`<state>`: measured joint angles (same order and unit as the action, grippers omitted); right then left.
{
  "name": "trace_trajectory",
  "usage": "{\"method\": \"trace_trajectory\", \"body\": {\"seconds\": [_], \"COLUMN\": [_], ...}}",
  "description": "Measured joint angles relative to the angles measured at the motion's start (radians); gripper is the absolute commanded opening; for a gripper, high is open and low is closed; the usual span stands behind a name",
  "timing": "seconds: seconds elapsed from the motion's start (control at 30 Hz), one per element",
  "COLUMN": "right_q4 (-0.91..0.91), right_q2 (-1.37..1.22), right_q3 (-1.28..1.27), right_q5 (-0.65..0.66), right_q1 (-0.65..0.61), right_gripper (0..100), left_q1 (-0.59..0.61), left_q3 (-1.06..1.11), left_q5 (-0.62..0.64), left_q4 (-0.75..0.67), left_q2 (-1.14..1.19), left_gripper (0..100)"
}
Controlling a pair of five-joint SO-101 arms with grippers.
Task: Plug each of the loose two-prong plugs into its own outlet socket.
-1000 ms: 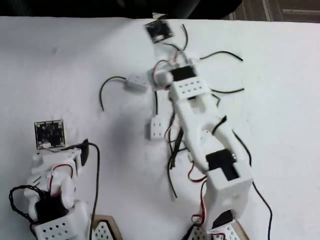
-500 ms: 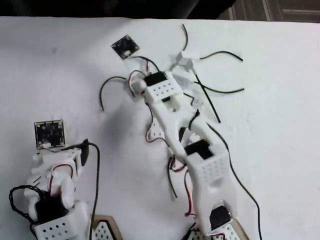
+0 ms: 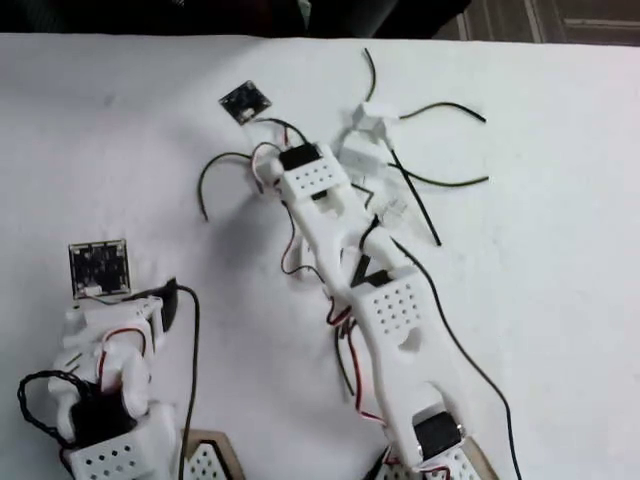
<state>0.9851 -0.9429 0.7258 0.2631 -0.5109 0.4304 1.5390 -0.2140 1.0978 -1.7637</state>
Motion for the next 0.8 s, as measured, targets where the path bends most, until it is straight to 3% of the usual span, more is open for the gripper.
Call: {"method": "trace_trajectory", "body": {"seconds": [0.13, 0.37, 0.8], "right_q4": [0.000, 0.095, 0.626], "right_q2": [-0.023, 0.000, 0.175], "right_q3": [0.017, 0.025, 0.021], "right_q5": [0.000, 0.000, 0.095], "right_q1": [0.000, 0.000, -0.109], "right_gripper": [1.0, 1.9, 1.8], "left_q1": [0.000, 0.000, 0.000], "left_q3": [0.000, 0.000, 0.000], "left_q5": [0.000, 0.000, -0.025], "left_q4": [0.000, 0.000, 0.000], "left_q2": [0.000, 0.000, 0.000], "left_gripper": [32, 32, 32]}}
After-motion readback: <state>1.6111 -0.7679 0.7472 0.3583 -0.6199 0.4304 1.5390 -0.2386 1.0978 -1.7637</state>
